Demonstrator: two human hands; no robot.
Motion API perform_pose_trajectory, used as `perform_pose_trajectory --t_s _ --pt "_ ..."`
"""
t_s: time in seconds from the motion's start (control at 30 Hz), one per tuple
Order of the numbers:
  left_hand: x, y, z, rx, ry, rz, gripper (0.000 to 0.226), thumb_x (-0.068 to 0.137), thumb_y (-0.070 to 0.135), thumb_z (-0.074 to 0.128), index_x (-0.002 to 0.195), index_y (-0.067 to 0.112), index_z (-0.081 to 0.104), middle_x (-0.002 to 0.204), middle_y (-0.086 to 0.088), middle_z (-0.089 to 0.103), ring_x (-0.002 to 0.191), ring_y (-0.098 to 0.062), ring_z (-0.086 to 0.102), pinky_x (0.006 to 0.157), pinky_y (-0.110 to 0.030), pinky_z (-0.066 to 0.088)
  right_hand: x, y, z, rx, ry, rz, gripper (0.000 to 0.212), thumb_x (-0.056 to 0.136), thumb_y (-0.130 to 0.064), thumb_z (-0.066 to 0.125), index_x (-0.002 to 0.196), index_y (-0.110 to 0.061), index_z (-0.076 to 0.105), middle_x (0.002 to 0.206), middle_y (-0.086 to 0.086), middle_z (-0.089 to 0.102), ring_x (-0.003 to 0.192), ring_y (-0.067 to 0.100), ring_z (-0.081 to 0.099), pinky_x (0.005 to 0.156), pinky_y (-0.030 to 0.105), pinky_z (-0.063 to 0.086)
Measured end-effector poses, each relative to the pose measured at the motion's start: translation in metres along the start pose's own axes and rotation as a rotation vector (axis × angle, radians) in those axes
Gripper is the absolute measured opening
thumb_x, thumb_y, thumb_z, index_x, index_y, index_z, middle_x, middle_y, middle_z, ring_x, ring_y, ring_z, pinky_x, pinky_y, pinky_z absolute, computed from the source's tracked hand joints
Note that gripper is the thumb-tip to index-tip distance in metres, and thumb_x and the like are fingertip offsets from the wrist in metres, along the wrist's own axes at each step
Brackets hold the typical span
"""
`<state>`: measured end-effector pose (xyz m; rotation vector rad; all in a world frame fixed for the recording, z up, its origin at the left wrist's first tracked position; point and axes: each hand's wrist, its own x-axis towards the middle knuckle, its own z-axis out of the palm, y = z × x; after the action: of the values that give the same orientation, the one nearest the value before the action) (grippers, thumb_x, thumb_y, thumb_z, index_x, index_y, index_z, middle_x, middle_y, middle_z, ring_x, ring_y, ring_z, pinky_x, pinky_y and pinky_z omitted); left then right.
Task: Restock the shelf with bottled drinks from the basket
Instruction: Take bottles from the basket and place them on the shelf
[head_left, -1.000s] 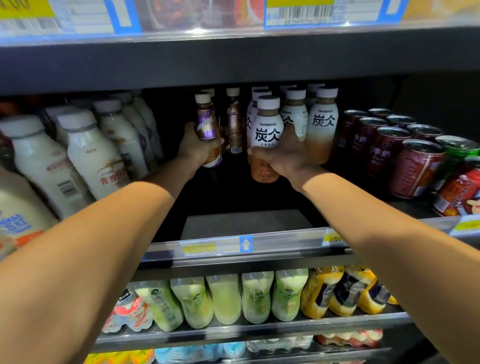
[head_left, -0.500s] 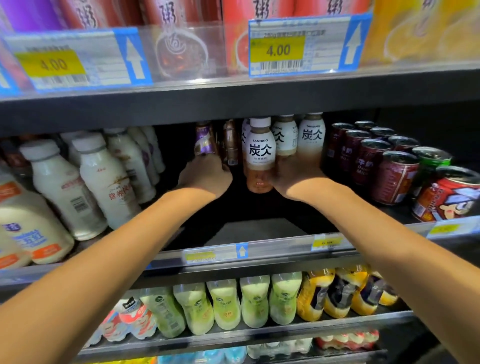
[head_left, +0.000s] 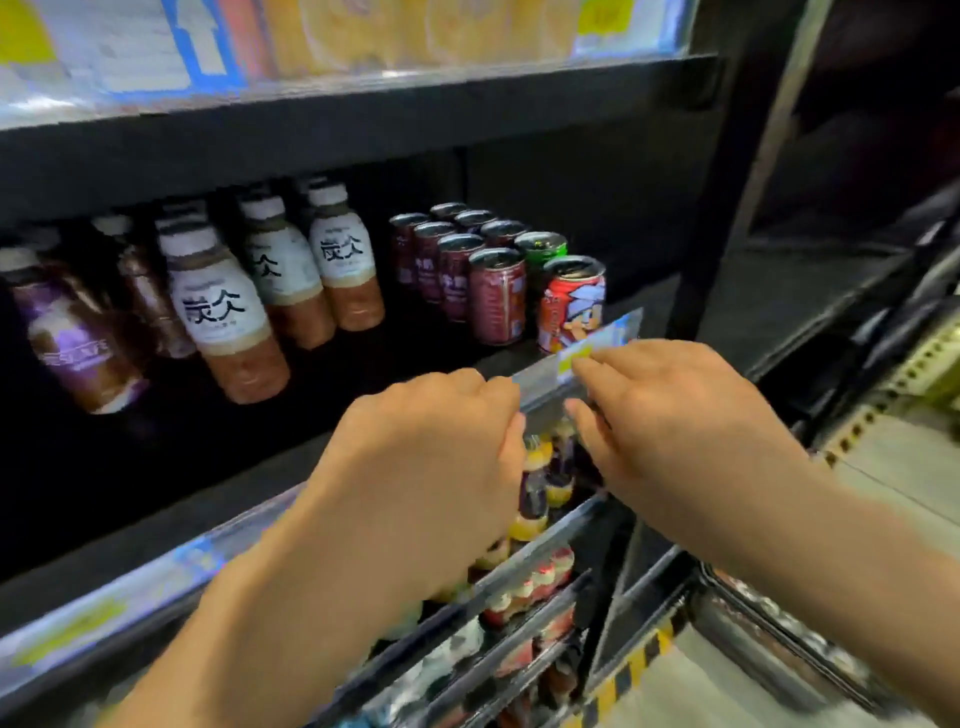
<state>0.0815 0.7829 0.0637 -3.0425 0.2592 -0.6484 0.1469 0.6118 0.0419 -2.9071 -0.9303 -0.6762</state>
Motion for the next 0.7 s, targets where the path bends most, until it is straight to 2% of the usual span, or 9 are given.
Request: perform_pose_trajectory --t_s 0.07,0.1,0.17,0.23,0.33,0.4,0.47,0.57,0.7 --pt "0.018 0.029 0.017 -0.015 0.004 0.081 0.037 0.09 0.034 0.032 0.081 0.024 0.066 0.069 0.005 0.063 0.061 -0.023 0.064 0.049 -0.037 0.051 -0.029 0.036 0.01 -0.034 -0.041 0.117 0.044 0.096 -0.037 0.034 0.093 -0.011 0.069 0.089 0.009 0.069 0.086 0.037 0.064 0.079 0.047 0.05" --pt "0.027 0.048 0.025 -0.026 -0.017 0.12 0.035 0.092 0.032 0.033 0.084 0.024 0.065 0.072 0.004 0.063 0.066 -0.025 0.066 0.052 -0.037 0.052 -0.043 0.054 0.015 -0.056 -0.067 0.162 0.044 0.096 -0.038 0.033 0.091 -0.013 0.069 0.088 0.008 0.069 0.086 0.036 0.065 0.079 0.046 0.05" --pt "0.05 0.09 0.042 -0.059 -0.159 0.207 0.027 0.1 0.031 0.031 0.102 0.027 0.058 0.094 0.005 0.062 0.092 -0.024 0.064 0.067 -0.034 0.046 -0.07 0.091 0.025 -0.112 -0.129 0.244 0.043 0.095 -0.038 0.03 0.083 -0.017 0.065 0.082 0.003 0.067 0.08 0.033 0.064 0.073 0.042 0.049" --pt "0.071 0.131 0.069 -0.081 -0.193 0.295 0.02 0.103 0.033 0.029 0.11 0.03 0.048 0.108 0.006 0.056 0.108 -0.021 0.057 0.072 -0.034 0.035 -0.097 0.129 0.038 -0.157 -0.173 0.337 0.042 0.094 -0.037 0.032 0.078 -0.018 0.066 0.076 0.002 0.066 0.073 0.032 0.063 0.067 0.039 0.047" --pt "0.103 0.199 0.111 -0.116 -0.275 0.398 0.013 0.104 0.032 0.029 0.098 0.027 0.04 0.104 0.005 0.055 0.102 -0.02 0.058 0.071 -0.033 0.036 -0.137 0.192 0.06 -0.21 -0.292 0.494 0.032 0.088 -0.036 0.043 0.076 -0.019 0.067 0.073 0.002 0.065 0.07 0.031 0.063 0.063 0.037 0.045" --pt "0.13 0.245 0.145 -0.164 -0.29 0.448 0.014 0.103 0.026 0.032 0.09 0.025 0.037 0.095 0.004 0.056 0.093 -0.021 0.06 0.067 -0.033 0.037 -0.161 0.238 0.072 -0.228 -0.365 0.573 0.017 0.08 -0.034 0.062 0.073 -0.019 0.066 0.072 0.003 0.064 0.069 0.031 0.063 0.062 0.036 0.046" --pt "0.16 0.293 0.183 -0.177 -0.283 0.48 0.013 0.099 0.019 0.038 0.09 0.023 0.047 0.088 0.001 0.059 0.084 -0.023 0.063 0.061 -0.034 0.039 -0.18 0.289 0.085 -0.206 -0.457 0.658 0.014 0.079 -0.033 0.068 0.081 -0.019 0.068 0.081 0.004 0.068 0.077 0.032 0.066 0.067 0.037 0.047" --pt "0.207 0.362 0.251 -0.137 -0.485 0.481 0.012 0.099 0.019 0.039 0.105 0.021 0.049 0.105 -0.001 0.062 0.099 -0.025 0.062 0.067 -0.034 0.035 -0.205 0.372 0.115 -0.172 -0.592 0.78 0.031 0.095 -0.042 0.046 0.111 -0.023 0.064 0.113 0.001 0.067 0.107 0.028 0.061 0.086 0.035 0.043" --pt "0.265 0.446 0.347 -0.079 -0.66 0.498 0.025 0.097 0.016 0.041 0.118 0.018 0.054 0.115 -0.003 0.065 0.106 -0.026 0.064 0.072 -0.032 0.044 -0.234 0.474 0.173 -0.092 -0.719 0.883 0.036 0.093 -0.043 0.047 0.121 -0.024 0.059 0.123 0.0 0.064 0.116 0.026 0.058 0.094 0.037 0.041"
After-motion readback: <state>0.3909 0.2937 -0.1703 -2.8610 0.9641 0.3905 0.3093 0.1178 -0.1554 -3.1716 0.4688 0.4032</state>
